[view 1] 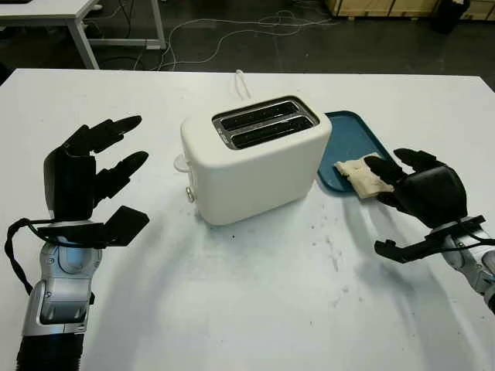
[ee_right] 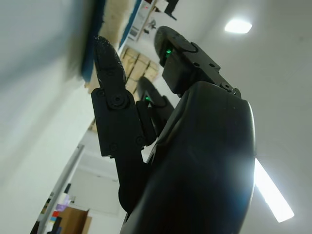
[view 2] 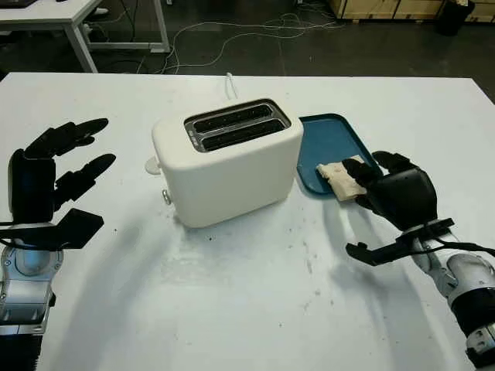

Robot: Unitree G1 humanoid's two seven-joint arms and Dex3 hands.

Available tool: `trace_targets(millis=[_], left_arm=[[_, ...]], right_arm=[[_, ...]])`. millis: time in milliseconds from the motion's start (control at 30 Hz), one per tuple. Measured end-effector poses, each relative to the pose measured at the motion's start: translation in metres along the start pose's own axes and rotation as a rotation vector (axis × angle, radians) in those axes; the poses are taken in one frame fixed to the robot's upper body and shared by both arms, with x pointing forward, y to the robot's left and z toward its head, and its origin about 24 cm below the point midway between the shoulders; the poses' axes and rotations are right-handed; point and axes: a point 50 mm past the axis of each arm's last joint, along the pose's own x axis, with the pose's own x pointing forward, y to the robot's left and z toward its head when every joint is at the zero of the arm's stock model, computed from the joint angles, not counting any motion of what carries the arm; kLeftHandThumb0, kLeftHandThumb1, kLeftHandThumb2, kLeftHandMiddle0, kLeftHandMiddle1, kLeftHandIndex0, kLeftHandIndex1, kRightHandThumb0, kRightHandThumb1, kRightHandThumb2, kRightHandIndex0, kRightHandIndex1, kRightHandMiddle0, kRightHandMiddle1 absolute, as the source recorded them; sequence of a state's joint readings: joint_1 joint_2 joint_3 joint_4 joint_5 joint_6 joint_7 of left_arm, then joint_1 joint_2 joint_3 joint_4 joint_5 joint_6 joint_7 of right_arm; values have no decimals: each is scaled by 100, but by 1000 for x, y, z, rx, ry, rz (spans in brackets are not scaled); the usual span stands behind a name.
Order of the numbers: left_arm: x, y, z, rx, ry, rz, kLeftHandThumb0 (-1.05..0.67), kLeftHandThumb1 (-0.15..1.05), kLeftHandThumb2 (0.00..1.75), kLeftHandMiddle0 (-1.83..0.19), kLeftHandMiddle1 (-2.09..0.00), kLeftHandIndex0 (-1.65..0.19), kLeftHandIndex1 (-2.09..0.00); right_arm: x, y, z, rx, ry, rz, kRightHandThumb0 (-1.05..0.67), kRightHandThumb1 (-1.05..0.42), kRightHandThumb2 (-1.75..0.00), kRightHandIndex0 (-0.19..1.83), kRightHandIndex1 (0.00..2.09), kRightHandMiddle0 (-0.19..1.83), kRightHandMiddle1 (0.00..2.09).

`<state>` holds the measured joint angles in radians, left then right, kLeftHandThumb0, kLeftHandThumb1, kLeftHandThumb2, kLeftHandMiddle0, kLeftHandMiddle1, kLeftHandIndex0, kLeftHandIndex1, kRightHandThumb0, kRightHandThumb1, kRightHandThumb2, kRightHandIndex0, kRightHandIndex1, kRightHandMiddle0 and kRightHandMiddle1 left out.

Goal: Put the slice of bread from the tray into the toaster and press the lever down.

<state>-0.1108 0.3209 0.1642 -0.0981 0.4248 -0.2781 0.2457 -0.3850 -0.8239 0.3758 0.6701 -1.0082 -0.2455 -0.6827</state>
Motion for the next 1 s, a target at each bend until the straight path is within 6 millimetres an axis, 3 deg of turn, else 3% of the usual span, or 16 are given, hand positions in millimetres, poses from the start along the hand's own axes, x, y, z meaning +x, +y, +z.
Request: trace_targets(millis=[67, 167, 233, 467, 600, 667, 867, 900, 933, 1000], left_arm=[[0, 0, 0, 0, 0, 0, -39, 91, 0, -61, -88, -86, -12], [0, 0, 0, 1, 0, 0, -41, 91, 0, -61, -87, -86, -12], [0, 0, 0, 1, 1, 1, -42, 91, 0, -62, -87, -86, -12], [0, 1, 0, 2, 1, 1, -40, 91, 0, -62, -86, -86, -11], [0, 1, 0, 2, 1, 1, -39, 91, 0, -62, -85, -87, -10], [0, 1, 0, 2, 1, 1, -39, 91, 0, -62, -85, -87, -10], [0, 1, 0, 2, 1, 1, -37, 90, 0, -63, -85, -88, -10], [0, 0, 0, 2, 1, 1, -38, 90, 0, -63, -85, -88, -10], [0, 0, 0, 2, 1, 1, -38, 90, 0, -63, -85, -88, -9], [0, 0, 0, 2, 1, 0, -38, 90, 0, -63, -85, -88, -9]], right_arm=[[-1, 2, 1, -12, -12, 7, -31, -92, -22, 103, 29, 102, 10], [-1, 3, 3, -27, -26, 15, -34, -92, -24, 78, 86, 107, 5], [0, 3, 3, -37, -27, 13, -36, -92, -23, 73, 94, 107, 4], [-1, 3, 1, -42, -22, -9, -39, -92, -13, 66, 85, 98, 0], [-1, 3, 1, -42, -22, -8, -41, -92, -13, 66, 42, 79, 0], [-1, 3, 1, -42, -21, -12, -41, -92, -13, 67, 30, 75, 0], [-1, 4, 0, -47, -20, -21, -37, -92, -12, 78, 29, 80, 3], [-1, 4, 0, -47, -19, -23, -37, -92, -14, 74, 45, 83, 3], [0, 4, 0, -47, -19, -26, -35, -92, -16, 62, 83, 89, 4], [1, 5, 1, -42, -17, -33, -35, -92, -21, 53, 112, 94, 6]])
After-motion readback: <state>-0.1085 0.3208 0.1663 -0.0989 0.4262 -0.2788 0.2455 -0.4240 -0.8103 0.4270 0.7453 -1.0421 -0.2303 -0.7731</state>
